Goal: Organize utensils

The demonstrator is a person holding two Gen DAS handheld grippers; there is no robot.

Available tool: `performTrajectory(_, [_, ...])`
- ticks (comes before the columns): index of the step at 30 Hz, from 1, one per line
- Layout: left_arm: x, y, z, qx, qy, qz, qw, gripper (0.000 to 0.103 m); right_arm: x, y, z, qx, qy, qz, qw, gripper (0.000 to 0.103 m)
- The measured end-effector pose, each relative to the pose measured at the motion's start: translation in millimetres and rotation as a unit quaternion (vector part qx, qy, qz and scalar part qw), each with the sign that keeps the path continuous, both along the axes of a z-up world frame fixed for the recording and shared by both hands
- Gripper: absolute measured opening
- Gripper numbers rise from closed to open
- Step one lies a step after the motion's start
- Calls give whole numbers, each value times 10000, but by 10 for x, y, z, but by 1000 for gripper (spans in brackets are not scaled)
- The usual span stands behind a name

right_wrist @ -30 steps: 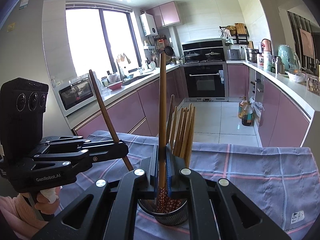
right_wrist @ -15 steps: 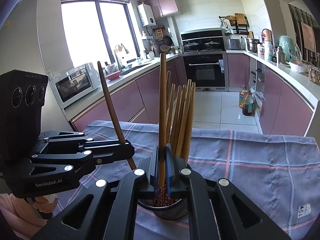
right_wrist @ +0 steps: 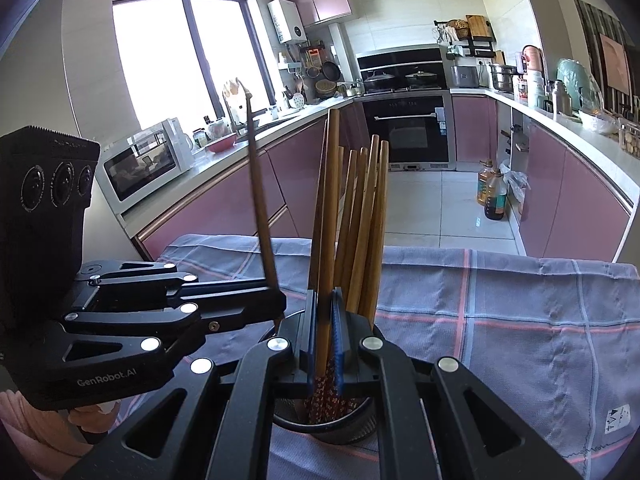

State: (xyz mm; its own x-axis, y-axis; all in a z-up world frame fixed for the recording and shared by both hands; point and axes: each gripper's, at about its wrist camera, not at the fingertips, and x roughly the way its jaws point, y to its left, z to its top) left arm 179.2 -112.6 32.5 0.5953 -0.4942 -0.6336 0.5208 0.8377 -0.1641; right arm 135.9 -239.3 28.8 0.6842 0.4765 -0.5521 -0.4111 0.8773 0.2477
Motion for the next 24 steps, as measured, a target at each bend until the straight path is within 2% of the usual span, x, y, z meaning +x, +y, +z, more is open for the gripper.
performTrajectory(5, [61, -2, -107, -16, 101, 25, 9999, 8, 2, -45, -2, 55, 16, -61, 10000, 9])
performTrajectory(7, [68, 33, -133, -47, 100, 63, 9999, 9, -5, -49, 1, 61, 3, -89, 9999, 18])
performTrajectory(9, [64, 70, -158, -80, 116, 108, 9998, 13, -22, -73, 3, 103, -1, -102, 9999, 21])
performTrajectory(11, [33, 133, -180, -98, 80, 202, 9997, 22, -47, -89, 10, 145, -25, -108, 9998, 26])
performTrajectory(13, [-4, 203, -184, -116, 19, 329, 9994, 36, -93, -93, 23, 159, -80, -108, 9998, 38])
performTrajectory(15, [-56, 285, -176, -111, -95, 492, 9987, 42, -145, -90, 30, 158, -136, -92, 9997, 46])
performTrajectory(18, [-156, 439, -147, -114, -361, 846, 9957, 64, -238, -82, 53, 114, -288, -169, 9994, 65])
performTrajectory(19, [-213, 489, -141, -106, -461, 963, 9942, 72, -269, -87, 64, 105, -352, -235, 9990, 77])
performTrajectory(20, [-268, 551, -136, -75, -588, 1118, 9920, 76, -309, -94, 74, 115, -449, -336, 9984, 84])
performTrajectory(22, [-355, 648, -115, -17, -820, 1370, 9872, 91, -358, -96, 90, 87, -582, -420, 9974, 89])
performTrajectory(24, [-454, 723, -108, 90, -1106, 1619, 9805, 93, -412, -65, 88, -16, -705, -505, 9962, 97])
